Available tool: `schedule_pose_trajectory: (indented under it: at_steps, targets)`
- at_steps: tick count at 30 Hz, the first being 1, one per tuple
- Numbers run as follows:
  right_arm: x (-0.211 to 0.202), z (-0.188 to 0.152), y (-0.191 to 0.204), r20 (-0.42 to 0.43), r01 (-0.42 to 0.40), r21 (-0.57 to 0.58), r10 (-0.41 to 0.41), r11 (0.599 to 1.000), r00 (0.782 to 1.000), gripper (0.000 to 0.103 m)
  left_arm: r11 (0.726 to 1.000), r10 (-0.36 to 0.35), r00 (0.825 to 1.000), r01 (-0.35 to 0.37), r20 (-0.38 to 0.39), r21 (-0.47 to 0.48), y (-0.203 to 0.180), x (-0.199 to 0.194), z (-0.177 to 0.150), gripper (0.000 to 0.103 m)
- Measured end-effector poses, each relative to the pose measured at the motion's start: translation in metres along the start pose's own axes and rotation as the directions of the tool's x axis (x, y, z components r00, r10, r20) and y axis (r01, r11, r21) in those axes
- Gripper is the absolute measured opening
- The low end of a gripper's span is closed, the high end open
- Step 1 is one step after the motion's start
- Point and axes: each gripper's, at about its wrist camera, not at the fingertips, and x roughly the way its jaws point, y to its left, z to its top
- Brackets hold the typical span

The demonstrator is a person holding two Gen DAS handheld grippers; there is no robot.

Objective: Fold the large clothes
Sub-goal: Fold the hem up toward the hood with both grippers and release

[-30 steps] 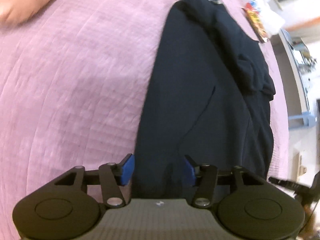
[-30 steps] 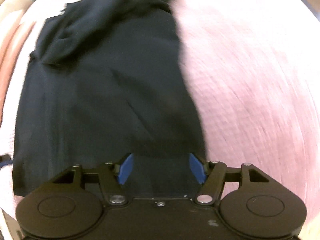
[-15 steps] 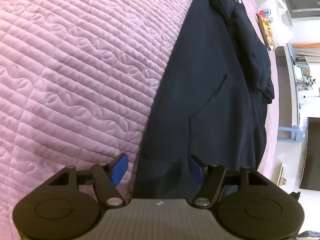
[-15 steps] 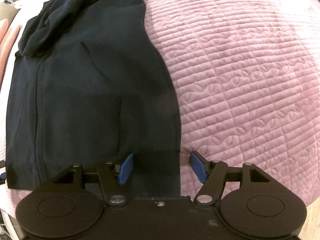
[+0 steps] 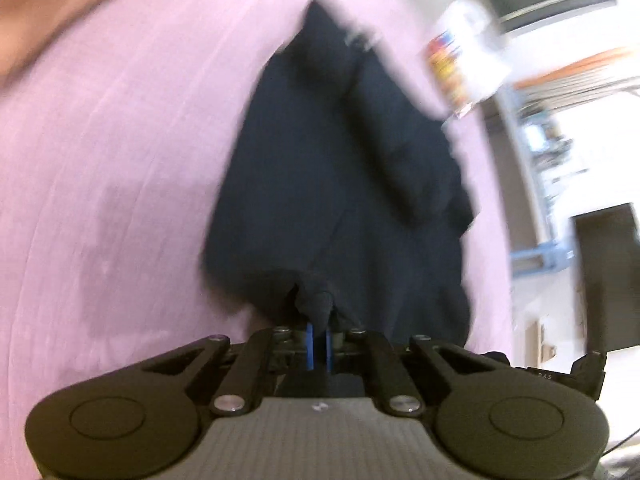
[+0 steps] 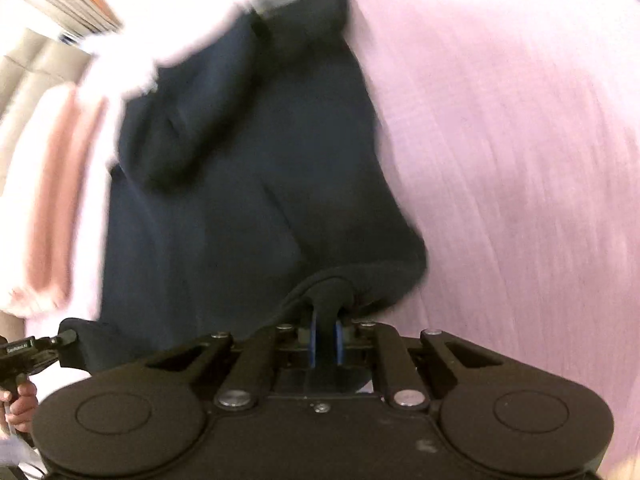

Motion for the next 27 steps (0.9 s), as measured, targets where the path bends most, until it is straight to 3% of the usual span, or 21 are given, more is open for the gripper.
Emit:
schedule_pose_trajectory:
  at_steps: [5,8,9,10,11,12,13,14,18,21,27]
  targets:
    - [0.004,0.098,0.022,0.181,-0.007,-0.11,0.027,0.994,0.983,0.012,0.987,-0.095,0.983,0.072,0.159,0.146,-0.04,0.013,0.085,0.006]
    - [0.026,0.159,0.034,0.276,0.022,-0.169,0.026,0.985,0.961,0.012,0.973,-0.095,0.958,0.033,0.271,0.227,-0.059,0.036,0.141,0.008]
    - [0.034,0.174,0.037,0.308,0.042,-0.171,0.013,0.984,0.951,0.014,0.974,-0.082,0.947,0.01,0.311,0.226,-0.065,0.044,0.159,0.013]
    - [0.041,0.192,0.041,0.339,0.064,-0.158,-0.007,0.985,0.941,0.022,0.98,-0.076,0.939,0.009,0.337,0.197,-0.067,0.052,0.175,0.02]
    - [0.047,0.208,0.041,0.357,0.054,-0.138,-0.001,0.989,0.934,0.041,0.987,-0.089,0.931,0.034,0.354,0.16,-0.067,0.06,0.19,0.024]
    - [0.05,0.217,0.044,0.374,0.038,-0.118,0.009,0.992,0.928,0.051,0.988,-0.107,0.92,0.057,0.377,0.142,-0.066,0.067,0.202,0.034]
    - [0.05,0.225,0.045,0.399,0.038,-0.106,0.008,0.994,0.917,0.058,0.989,-0.105,0.91,0.054,0.402,0.137,-0.066,0.071,0.208,0.044]
    - [0.056,0.227,0.042,0.42,0.052,-0.11,-0.002,0.993,0.908,0.06,0.99,-0.083,0.907,0.028,0.412,0.137,-0.066,0.074,0.213,0.046]
    - [0.072,0.233,0.039,0.398,0.153,-0.145,-0.084,0.978,0.913,0.06,0.968,0.041,0.936,-0.124,0.348,0.219,-0.066,0.1,0.225,0.046]
    - [0.099,0.238,0.032,0.351,0.209,-0.162,-0.142,0.964,0.926,0.06,0.947,0.103,0.95,-0.184,0.294,0.262,-0.053,0.118,0.236,0.046]
    - [0.138,0.272,0.022,0.352,0.206,-0.128,-0.15,0.97,0.924,0.06,0.936,0.14,0.943,-0.226,0.302,0.271,-0.044,0.146,0.261,0.049]
